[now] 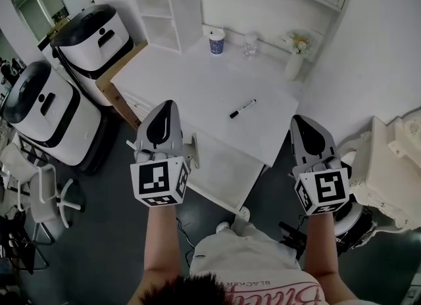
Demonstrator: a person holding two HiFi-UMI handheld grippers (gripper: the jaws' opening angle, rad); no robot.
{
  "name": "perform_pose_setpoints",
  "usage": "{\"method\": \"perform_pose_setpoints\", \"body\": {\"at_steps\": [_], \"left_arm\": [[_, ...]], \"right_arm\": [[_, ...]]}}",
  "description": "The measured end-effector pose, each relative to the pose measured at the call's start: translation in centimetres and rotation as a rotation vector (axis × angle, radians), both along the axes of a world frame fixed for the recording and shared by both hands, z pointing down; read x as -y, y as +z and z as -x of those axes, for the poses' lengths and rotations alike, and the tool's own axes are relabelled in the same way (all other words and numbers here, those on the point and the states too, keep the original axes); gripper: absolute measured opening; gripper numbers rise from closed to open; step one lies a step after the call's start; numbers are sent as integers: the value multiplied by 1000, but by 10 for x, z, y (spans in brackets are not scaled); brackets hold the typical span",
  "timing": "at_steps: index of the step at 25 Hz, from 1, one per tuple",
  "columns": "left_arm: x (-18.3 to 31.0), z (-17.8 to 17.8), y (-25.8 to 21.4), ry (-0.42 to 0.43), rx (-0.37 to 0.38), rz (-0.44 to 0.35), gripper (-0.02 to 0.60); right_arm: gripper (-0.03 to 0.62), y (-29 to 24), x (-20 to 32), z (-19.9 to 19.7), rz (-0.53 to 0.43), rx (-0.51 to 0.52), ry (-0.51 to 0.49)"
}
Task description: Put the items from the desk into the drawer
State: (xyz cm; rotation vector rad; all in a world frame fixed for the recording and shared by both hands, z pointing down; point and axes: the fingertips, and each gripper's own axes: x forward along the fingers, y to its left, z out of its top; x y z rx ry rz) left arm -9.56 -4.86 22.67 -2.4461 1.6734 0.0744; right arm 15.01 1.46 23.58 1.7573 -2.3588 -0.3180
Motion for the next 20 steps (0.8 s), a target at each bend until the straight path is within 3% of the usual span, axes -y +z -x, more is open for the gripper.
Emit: {"method": "perform_pose_setpoints", "body": {"at_steps": [16,17,20], "left_arm": [[36,-60,43,119,9,113,11],[40,-66,46,130,7,123,19],[53,-87,60,159,12,171,119]], "right_arm": [[8,21,25,-36,38,5,41],[8,23,30,-40,43,7,37],[8,31,45,-53,63,15,22]]}}
